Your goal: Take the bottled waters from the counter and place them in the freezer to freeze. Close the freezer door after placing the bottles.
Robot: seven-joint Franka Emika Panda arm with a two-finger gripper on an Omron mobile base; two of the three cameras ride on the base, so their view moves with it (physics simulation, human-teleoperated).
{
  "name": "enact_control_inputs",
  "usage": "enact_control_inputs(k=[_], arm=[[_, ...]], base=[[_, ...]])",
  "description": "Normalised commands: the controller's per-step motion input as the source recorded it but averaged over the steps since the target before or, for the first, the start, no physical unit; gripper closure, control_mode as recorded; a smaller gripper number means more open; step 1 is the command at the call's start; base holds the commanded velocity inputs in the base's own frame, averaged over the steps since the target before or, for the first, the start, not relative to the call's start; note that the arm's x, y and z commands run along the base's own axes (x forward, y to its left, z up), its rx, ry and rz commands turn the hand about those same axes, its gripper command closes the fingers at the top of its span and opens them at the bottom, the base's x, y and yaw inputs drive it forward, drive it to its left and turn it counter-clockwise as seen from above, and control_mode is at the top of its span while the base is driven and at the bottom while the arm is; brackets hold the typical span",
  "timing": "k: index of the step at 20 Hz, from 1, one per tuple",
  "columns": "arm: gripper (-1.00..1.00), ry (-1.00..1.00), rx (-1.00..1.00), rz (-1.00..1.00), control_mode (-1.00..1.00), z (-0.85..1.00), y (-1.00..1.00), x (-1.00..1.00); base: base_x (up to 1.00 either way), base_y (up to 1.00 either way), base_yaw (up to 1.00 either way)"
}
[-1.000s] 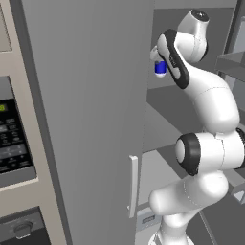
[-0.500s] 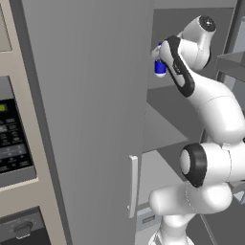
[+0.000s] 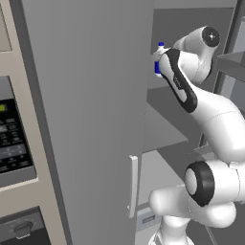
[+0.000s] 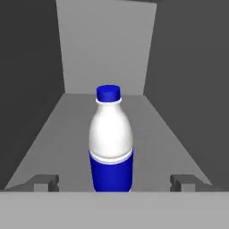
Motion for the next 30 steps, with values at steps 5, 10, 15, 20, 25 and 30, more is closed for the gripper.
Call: enact_control_inputs(k=[5,10,15,20,25,30], arm=[[-1.0,-0.01,-0.01,-0.05,-1.0,0.08,0.07,-0.77],[-1.0,-0.02,0.01,-0.01,-1.0,0.24,0.0,-1.0],[-1.0,0.0,0.0,-0.03,-1.0,0.09,0.08,-1.0],[-1.0,0.13,0.0,-0.17,-1.0,-0.09,0.3,-1.0],[-1.0,0.29,0.0,-0.18,-1.0,-0.33,0.02,-1.0],[-1.0,0.37,0.0,-0.02,-1.0,-0.57,0.0,-0.89]], base=[[0.0,0.0,0.0],[0.0,0.0,0.0],[0.0,0.0,0.0],[0.0,0.0,0.0],[0.0,0.0,0.0],[0.0,0.0,0.0]])
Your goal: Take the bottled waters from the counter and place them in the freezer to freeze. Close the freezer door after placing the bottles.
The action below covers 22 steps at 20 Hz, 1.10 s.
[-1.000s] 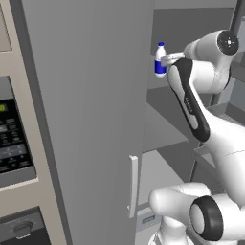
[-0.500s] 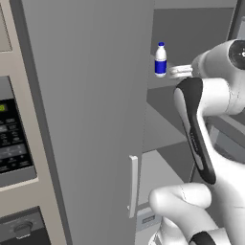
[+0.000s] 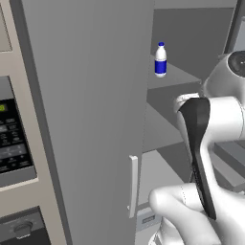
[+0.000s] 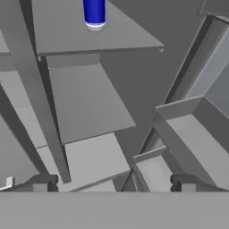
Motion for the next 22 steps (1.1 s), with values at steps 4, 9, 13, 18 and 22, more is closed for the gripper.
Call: enact_control_inputs(k=[4,9,13,18,22], arm=[[-1.0,0.31,0.06,0.0,-1.0,-0.61,0.05,-0.82],[-1.0,0.14,0.05,0.0,-1.0,-0.37,0.0,-0.64],[-1.0,0.03,0.01,-0.04,-1.0,-0.5,0.06,0.0],[-1.0,0.0,0.02,0.0,-1.0,-0.17,0.0,0.0],[-1.0,0.04,0.0,0.0,-1.0,-0.04,0.0,-0.03]], base=[[0.0,0.0,0.0],[0.0,0.0,0.0],[0.0,0.0,0.0],[0.0,0.0,0.0],[0.0,0.0,0.0]])
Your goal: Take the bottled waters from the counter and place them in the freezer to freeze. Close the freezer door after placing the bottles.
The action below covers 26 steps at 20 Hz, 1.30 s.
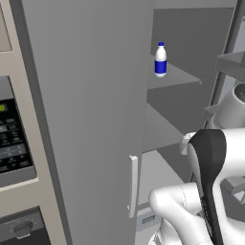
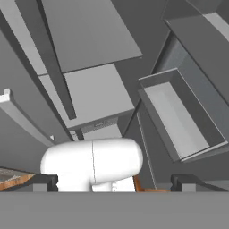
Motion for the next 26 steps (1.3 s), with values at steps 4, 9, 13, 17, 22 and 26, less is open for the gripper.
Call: enact_control_inputs(k=[4,9,13,17,22,26], arm=[[-1.0,0.03,0.0,0.0,-1.0,0.0,0.0,0.0],[-1.0,0.02,0.0,0.0,1.0,-0.02,0.0,-0.21],[-1.0,0.0,0.0,0.0,1.0,0.0,0.0,0.0],[-1.0,0.0,0.0,0.0,1.0,0.0,0.0,0.0],[-1.0,0.0,0.0,0.0,1.0,0.0,0.0,0.0],[-1.0,0.0,0.0,0.0,1.0,0.0,0.0,0.0]], base=[[0.0,0.0,0.0],[-0.11,0.0,0.0],[-0.7,0.0,0.0],[-0.62,-0.01,0.0],[-0.57,-0.01,0.0],[-0.59,-0.13,0.0]])
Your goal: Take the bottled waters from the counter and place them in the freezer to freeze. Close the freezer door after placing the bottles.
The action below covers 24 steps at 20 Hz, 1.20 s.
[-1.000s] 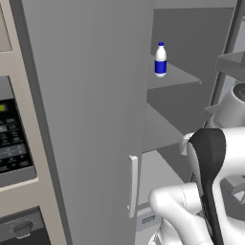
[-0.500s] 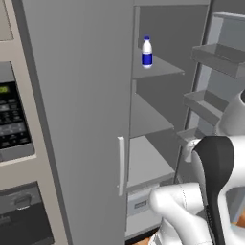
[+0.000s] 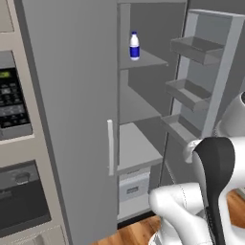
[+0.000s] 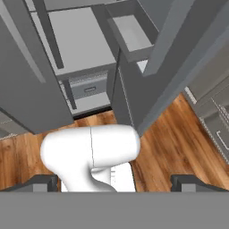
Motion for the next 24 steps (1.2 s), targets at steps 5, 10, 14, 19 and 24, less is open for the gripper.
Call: enact_control_inputs(k=[5,10,14,19,24], arm=[[-1.0,0.0,0.0,0.0,1.0,0.0,0.0,0.0],[-1.0,0.0,0.0,0.0,1.0,0.0,0.0,0.0],[-1.0,0.0,0.0,0.0,1.0,0.0,0.0,0.0],[-1.0,0.0,0.0,0.0,1.0,0.0,0.0,0.0],[-1.0,0.0,0.0,0.0,1.0,0.0,0.0,0.0]], base=[[-0.44,-0.39,0.0],[-0.19,-0.91,0.02],[-0.27,-0.99,0.05],[-0.16,-0.94,0.06],[0.01,-0.85,0.13]])
